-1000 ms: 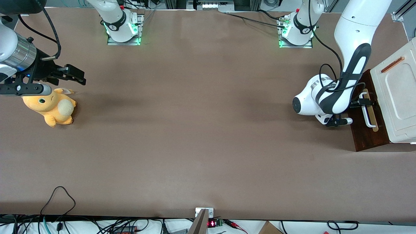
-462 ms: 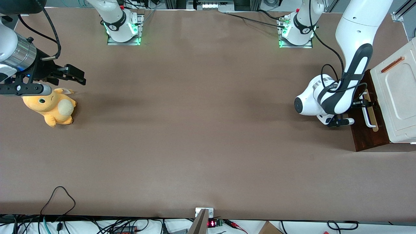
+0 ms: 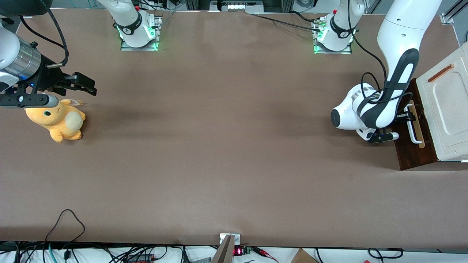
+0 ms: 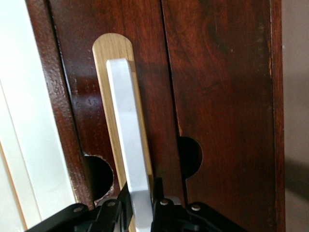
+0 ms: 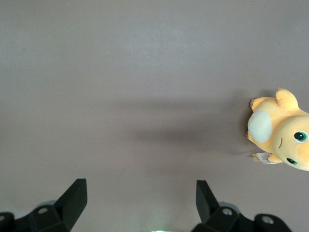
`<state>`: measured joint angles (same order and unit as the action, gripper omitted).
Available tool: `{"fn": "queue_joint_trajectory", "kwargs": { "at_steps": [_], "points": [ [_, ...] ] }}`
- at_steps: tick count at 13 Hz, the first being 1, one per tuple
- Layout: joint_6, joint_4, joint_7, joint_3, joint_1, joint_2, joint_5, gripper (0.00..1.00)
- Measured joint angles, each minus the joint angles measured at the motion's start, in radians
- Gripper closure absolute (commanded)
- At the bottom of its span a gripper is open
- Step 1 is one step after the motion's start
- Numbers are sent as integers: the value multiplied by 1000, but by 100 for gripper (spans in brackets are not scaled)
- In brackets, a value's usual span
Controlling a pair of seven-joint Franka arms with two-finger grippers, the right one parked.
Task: Open lower drawer with left arm only
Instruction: 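Close the left gripper around the white bar handle, then pull the handle with the left gripper, sliding the drawer out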
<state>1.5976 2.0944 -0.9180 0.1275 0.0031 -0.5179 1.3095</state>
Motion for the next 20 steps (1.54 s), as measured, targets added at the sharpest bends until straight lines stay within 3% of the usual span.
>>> {"fn": "queue_joint_trajectory", "kwargs": {
  "at_steps": [20],
  "points": [
    [-51, 9, -19, 127, -36, 0, -12, 100]
  ]
}}
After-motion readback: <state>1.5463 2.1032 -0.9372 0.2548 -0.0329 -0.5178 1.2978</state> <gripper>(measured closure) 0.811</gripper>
